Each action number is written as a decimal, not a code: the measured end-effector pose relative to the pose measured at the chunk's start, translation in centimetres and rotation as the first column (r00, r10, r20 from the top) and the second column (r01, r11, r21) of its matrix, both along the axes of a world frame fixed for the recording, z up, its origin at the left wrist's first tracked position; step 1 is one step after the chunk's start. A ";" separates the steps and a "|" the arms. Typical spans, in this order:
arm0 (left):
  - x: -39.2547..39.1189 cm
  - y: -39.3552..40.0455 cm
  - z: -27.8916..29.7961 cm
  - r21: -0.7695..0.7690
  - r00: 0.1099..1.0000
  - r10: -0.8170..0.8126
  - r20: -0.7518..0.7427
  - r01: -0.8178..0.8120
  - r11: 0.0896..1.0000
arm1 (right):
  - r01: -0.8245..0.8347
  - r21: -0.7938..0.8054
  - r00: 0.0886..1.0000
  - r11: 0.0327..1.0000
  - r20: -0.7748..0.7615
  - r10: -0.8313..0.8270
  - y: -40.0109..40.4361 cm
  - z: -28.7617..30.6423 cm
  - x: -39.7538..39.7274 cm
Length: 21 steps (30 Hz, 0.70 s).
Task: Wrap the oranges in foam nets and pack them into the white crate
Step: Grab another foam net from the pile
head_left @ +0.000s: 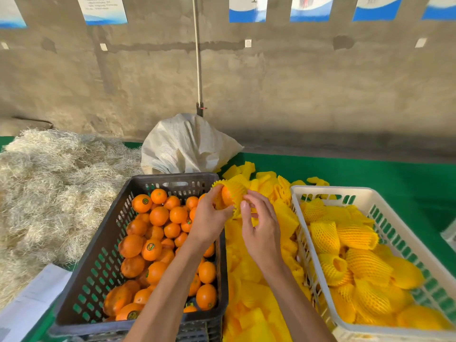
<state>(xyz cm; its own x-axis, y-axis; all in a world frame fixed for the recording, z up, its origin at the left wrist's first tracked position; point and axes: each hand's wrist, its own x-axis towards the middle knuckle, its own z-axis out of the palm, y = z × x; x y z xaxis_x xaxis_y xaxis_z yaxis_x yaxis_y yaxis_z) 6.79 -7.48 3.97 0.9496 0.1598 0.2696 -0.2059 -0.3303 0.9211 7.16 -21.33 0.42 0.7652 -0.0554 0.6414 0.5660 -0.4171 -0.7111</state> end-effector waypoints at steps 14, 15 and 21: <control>1.9 -18.9 -4.2 -0.391 0.937 -0.318 -0.141 0.242 0.888 | 0.394 0.040 0.911 0.918 -0.152 -0.384 -17.0 -3.3 -0.5; 1.9 -19.9 -4.1 -0.414 0.923 -0.355 -0.149 0.268 0.870 | 0.419 0.011 0.899 0.908 -0.144 -0.413 -18.0 -3.4 -0.6; 2.4 -22.3 -4.2 -0.455 0.886 -0.436 -0.159 0.327 0.828 | 0.432 -0.120 0.883 0.894 -0.147 -0.446 -20.2 -4.2 -0.9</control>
<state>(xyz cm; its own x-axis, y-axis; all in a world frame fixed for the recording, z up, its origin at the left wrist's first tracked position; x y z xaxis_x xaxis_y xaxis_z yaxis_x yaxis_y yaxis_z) 9.17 -29.74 -0.21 0.9822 -0.1875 0.0127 0.0138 0.1394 0.9901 6.27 -41.58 -3.82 0.7703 -0.3633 0.5240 0.1880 -0.6558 -0.7311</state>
